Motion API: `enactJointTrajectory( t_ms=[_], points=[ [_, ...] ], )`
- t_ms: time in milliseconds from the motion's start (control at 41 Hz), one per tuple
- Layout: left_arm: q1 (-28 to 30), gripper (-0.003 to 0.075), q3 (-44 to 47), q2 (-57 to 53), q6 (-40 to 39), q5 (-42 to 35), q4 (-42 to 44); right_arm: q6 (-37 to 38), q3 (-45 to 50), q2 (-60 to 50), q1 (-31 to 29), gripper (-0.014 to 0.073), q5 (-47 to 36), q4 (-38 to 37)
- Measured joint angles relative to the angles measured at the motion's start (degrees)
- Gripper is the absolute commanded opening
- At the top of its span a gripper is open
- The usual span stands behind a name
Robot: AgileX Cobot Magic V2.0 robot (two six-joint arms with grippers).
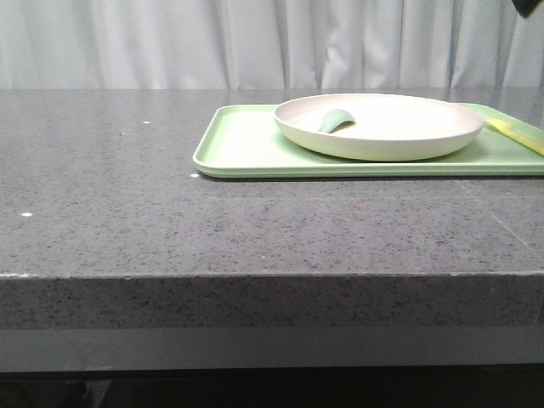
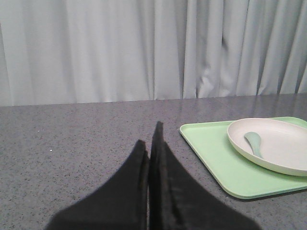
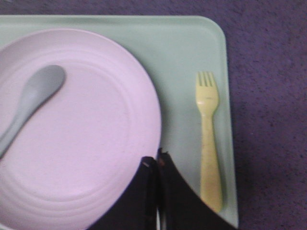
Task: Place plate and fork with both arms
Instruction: 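Open the right gripper and raise it off the fork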
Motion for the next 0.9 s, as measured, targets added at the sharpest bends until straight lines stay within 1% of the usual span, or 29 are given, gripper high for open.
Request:
enactJointTrajectory(
  t_ms=[146, 317, 560, 804, 901],
  points=[
    [0.0, -0.0018, 0.0, 0.0, 0.0, 0.0, 0.0, -0.1, 10.2, -10.8, 1.6, -0.0067, -6.2, 0.1],
    [0.0, -0.0018, 0.0, 0.0, 0.0, 0.0, 0.0, -0.1, 23.7, -24.8, 1.7, -0.0067, -11.9, 0.1],
    [0.0, -0.0018, 0.0, 0.0, 0.0, 0.0, 0.0, -0.1, 43.9, -48.6, 1.7, -0.0067, -20.8, 0.1],
    [0.0, -0.0018, 0.0, 0.0, 0.0, 0.0, 0.0, -0.3, 56.9, -70.0, 1.7, -0.0067, -26.4, 0.1],
    [0.0, -0.0018, 0.0, 0.0, 0.0, 0.0, 0.0, -0.3, 59.8, -74.5, 1.7, -0.0067, -27.6, 0.1]
  ],
)
